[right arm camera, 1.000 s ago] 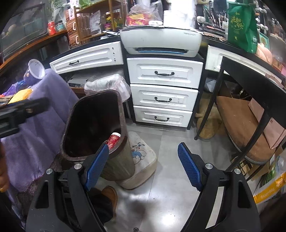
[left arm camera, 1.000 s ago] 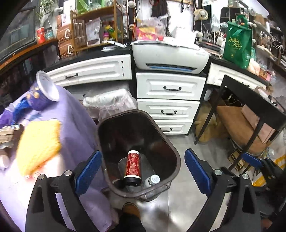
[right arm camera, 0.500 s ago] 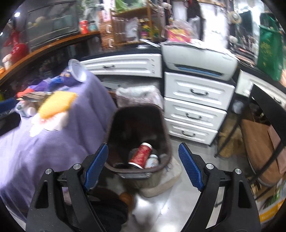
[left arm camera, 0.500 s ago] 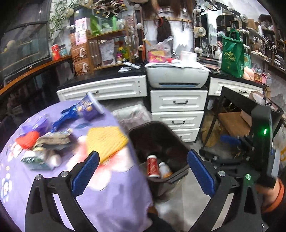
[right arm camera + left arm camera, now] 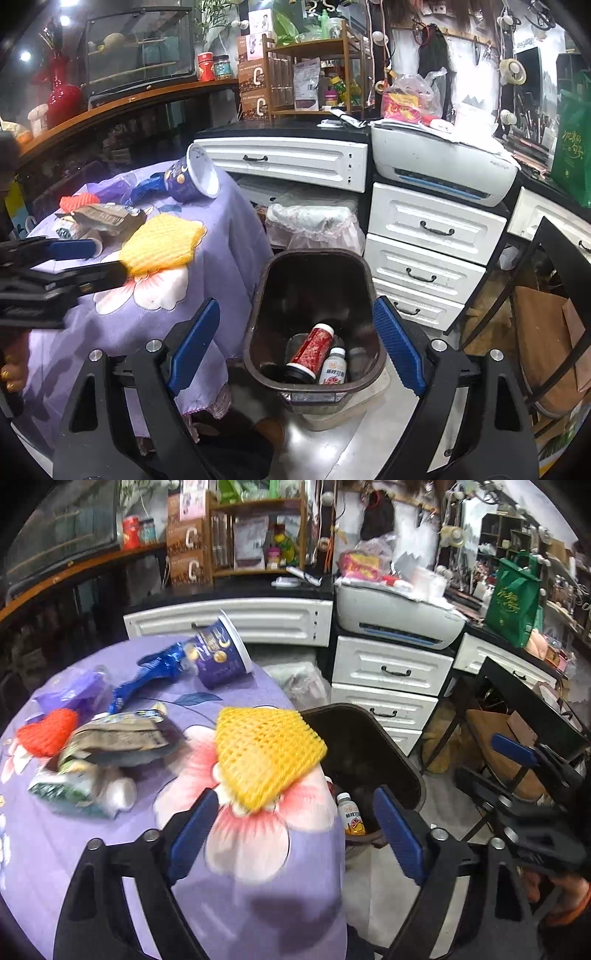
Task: Collect trash
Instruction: 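Grasp the yellow foam net with the left tool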
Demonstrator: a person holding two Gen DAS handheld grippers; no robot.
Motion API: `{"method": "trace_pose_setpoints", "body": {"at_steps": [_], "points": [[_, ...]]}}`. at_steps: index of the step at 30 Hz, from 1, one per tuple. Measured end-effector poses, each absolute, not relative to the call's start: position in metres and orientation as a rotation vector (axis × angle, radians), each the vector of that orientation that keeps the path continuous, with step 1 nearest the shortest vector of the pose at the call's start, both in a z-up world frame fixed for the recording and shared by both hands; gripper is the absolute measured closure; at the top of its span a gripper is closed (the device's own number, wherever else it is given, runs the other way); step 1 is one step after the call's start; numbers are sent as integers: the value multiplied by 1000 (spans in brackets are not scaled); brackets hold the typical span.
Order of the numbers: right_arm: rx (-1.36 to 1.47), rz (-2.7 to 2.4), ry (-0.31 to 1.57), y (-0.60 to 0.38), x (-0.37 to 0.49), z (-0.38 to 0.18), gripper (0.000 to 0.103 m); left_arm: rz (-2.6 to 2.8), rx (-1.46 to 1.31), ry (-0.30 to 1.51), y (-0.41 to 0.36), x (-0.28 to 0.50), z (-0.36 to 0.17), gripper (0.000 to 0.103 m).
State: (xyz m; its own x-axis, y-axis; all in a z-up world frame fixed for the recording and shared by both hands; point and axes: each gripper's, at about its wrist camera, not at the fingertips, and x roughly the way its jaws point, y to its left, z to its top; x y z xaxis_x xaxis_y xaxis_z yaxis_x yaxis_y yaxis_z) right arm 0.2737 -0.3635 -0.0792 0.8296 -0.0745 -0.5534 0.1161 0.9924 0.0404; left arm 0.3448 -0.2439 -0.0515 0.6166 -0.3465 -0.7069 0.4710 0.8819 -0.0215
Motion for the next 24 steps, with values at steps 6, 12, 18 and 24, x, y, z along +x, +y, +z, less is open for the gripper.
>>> {"method": "trace_pose_setpoints", "body": {"at_steps": [6, 12, 18, 24], "points": [[117, -114, 585, -381, 279, -74, 19, -421, 206, 840, -257, 380, -70, 27], [114, -116, 592, -385, 298, -70, 19, -396, 234, 844, -261, 395, -76, 38], [130, -112, 583, -382, 310, -68, 19, -389, 204, 817, -252, 394, -73, 75], [167, -4, 586, -371, 342, -54, 19, -418, 123, 813, -241, 389, -64, 91]]}}
